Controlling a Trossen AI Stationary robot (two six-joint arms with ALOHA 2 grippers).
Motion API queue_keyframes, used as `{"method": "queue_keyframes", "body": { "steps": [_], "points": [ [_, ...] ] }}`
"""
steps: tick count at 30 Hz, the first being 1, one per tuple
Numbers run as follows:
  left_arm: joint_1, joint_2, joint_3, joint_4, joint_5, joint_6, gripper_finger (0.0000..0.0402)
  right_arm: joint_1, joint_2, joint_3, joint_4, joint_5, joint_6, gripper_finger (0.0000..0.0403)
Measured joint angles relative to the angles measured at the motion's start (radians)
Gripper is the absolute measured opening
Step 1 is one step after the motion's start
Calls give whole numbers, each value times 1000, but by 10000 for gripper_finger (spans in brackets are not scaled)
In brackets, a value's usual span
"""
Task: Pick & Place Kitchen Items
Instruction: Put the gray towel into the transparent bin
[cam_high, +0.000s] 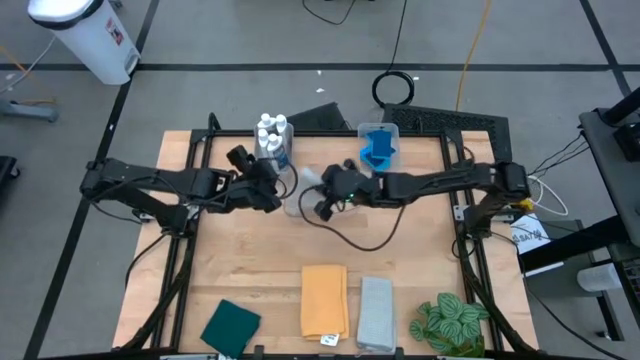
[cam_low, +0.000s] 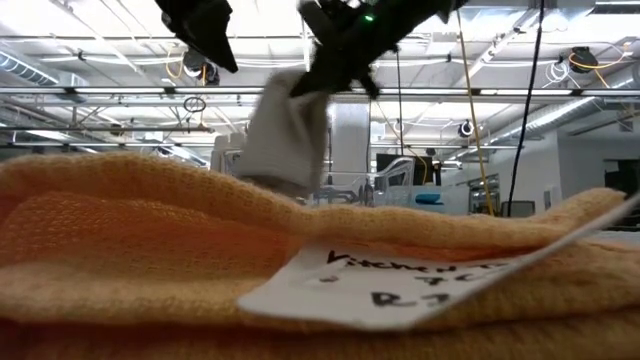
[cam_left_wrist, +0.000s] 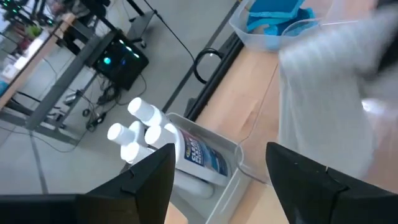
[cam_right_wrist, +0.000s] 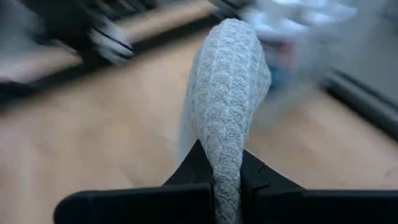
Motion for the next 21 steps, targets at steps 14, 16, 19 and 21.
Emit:
{"method": "queue_keyframes", "body": {
  "steps": [14, 16, 19, 21],
  "points": [
    [43, 0, 0, -6, 16, -28, 255, -10, 155, 2, 87, 82, 111, 0],
    [45, 0, 0, -6, 30, -29, 255, -11, 155, 2, 26, 143, 128, 0],
    [47, 0, 0, -6, 58, -29, 255, -11, 153, 2, -80, 206, 165, 0],
    [47, 0, 0, -6, 63, -29, 255, -11, 153, 2, -128, 226, 189, 0]
  ]
}}
